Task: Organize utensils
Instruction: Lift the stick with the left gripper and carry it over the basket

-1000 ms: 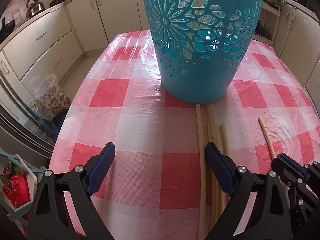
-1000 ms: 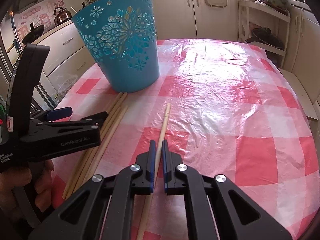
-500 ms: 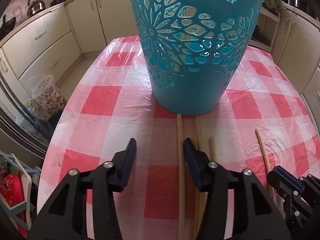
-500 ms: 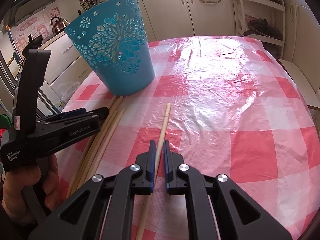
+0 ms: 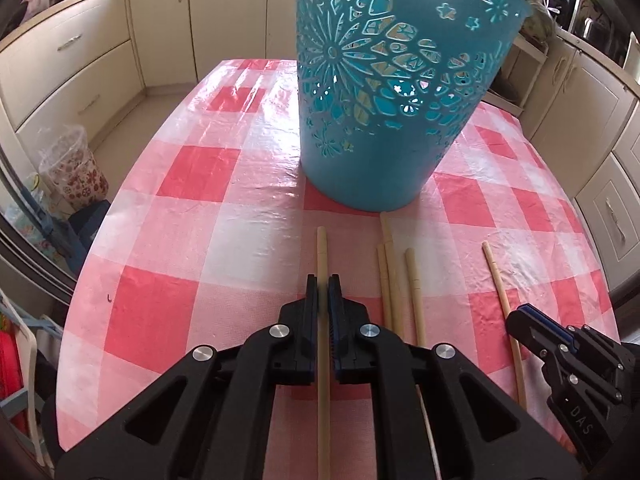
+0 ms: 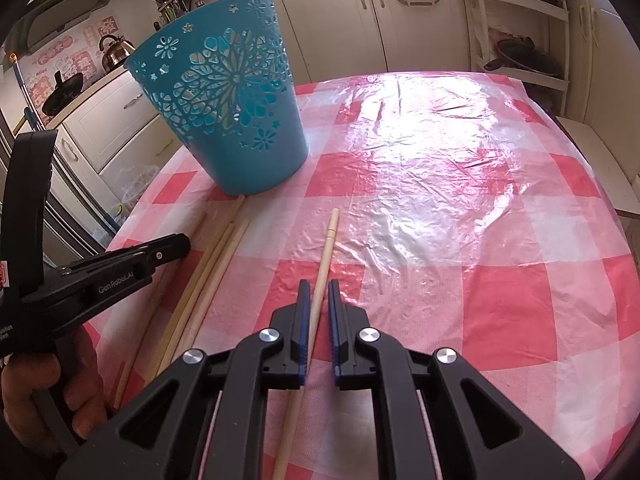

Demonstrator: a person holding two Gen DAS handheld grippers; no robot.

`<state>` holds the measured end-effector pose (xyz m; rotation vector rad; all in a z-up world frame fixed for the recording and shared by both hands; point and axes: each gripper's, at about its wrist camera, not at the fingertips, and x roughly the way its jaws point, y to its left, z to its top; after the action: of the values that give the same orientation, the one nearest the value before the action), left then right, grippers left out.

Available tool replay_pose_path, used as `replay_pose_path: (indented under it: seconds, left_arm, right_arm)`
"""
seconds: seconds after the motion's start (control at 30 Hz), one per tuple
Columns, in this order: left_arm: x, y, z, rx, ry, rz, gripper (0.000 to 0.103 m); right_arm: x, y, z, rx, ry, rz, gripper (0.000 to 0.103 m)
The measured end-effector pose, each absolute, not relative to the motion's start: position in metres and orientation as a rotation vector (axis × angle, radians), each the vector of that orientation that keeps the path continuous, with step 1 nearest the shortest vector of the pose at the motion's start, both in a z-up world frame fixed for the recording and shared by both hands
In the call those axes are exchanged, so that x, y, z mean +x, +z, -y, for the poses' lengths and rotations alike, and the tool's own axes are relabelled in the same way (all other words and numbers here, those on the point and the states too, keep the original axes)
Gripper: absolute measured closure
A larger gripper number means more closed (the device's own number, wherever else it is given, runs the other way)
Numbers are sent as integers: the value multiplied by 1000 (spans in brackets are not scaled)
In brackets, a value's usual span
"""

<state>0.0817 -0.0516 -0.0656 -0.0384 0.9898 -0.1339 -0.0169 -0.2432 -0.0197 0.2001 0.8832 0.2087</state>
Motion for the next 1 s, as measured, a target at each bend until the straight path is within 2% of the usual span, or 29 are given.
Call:
replay_pose_path:
  seconds: [0.33, 0.43, 0.47, 0.6, 0.93, 0.97, 1.0]
  left_arm:
    - [89, -67, 64, 57, -116, -975, 87]
    - [89, -67, 66, 70, -121, -970, 81]
    - [89, -67, 67, 72, -124, -969, 77]
    - [89, -68, 72, 89, -135, -965, 67]
    - [88, -67, 71, 94, -144, -958, 67]
    - [88, -67, 71, 95, -146, -956, 69]
    - [88, -67, 71, 98, -148, -953, 77]
  right_arm:
    - [-16, -19, 239, 183, 212, -874, 87]
    - [-15, -18, 237, 172, 212, -876, 82]
    - [-15, -18, 236, 169, 211, -876, 81]
    - [-13, -18, 237, 175, 212, -877, 80]
    - [-13, -19, 237, 169, 216, -877, 77]
    - [-13, -19, 236, 168, 217, -877, 77]
    - [-13, -19, 237, 168, 219, -877, 76]
